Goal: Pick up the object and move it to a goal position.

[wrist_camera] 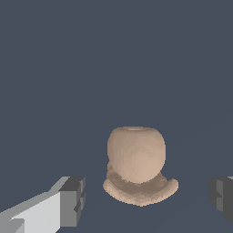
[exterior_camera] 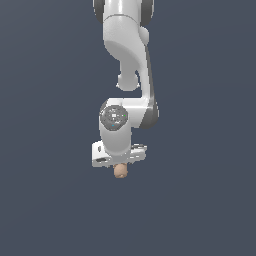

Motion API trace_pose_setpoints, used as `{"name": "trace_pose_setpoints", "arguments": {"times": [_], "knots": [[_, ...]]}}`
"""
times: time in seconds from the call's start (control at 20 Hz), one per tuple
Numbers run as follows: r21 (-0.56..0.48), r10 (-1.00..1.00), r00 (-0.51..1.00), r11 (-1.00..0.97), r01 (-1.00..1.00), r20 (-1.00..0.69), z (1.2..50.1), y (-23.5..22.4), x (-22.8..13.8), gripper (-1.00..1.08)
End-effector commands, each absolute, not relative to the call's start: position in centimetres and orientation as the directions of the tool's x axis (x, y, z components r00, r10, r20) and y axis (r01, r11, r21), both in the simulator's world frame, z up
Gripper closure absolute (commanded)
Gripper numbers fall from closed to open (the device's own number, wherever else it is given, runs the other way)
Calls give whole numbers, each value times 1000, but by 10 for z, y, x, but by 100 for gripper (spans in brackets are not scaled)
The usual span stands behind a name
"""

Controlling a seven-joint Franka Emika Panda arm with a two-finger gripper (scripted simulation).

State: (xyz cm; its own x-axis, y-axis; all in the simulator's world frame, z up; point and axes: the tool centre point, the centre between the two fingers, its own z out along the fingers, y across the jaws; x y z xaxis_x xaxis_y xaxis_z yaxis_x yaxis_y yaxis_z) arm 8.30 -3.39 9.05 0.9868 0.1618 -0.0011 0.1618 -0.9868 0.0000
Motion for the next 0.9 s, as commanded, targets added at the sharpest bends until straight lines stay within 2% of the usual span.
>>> {"name": "trace_pose_setpoints", "arguments": {"times": [0.0,0.45,0.75,0.8,0.85], "knots": [[0,162,987,-987,162,-1,87,-34,83,-92],[0,164,986,-986,164,0,45,-34,82,-92],[0,164,986,-986,164,0,40,-34,84,-92],[0,164,986,-986,164,0,40,-34,84,108],[0,164,986,-986,164,0,40,-34,84,108]]}}
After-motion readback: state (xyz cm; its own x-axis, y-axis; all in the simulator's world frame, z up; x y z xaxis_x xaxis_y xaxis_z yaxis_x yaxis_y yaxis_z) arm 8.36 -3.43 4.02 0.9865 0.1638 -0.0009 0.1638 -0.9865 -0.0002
